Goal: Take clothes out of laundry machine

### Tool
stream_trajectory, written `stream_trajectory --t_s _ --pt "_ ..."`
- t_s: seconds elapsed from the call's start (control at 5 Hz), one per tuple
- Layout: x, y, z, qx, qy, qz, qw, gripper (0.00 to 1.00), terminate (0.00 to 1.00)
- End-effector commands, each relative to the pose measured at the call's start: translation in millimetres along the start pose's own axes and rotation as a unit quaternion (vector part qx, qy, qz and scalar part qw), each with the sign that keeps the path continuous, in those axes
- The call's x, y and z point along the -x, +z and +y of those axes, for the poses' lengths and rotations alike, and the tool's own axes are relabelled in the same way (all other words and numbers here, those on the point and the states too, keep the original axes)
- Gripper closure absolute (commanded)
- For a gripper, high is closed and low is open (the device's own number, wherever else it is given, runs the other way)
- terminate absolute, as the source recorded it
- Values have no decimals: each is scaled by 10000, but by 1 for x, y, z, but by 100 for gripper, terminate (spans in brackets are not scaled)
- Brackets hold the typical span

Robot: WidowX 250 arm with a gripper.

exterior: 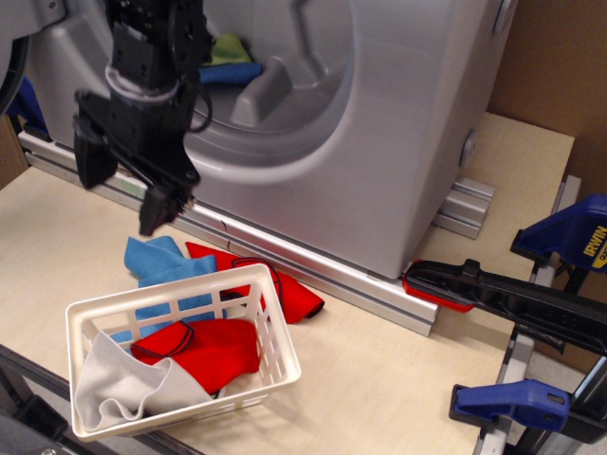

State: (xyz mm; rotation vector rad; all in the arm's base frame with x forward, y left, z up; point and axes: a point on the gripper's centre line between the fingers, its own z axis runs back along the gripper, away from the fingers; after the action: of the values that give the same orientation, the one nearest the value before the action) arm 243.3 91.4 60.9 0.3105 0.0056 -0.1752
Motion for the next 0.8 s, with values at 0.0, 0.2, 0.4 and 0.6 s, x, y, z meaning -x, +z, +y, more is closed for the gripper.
stream_trajectory --t_s 0.0,0.2,0.4,0.6 --pt "-47 18 53 -723 -452 -946 9919 0 0" --pt "-71 31 70 -959 -686 -1108 9868 0 0" --pt "-86 40 80 -885 -760 -1659 9792 0 0" --pt "-109 44 80 -1129 -930 -1652 9753 0 0"
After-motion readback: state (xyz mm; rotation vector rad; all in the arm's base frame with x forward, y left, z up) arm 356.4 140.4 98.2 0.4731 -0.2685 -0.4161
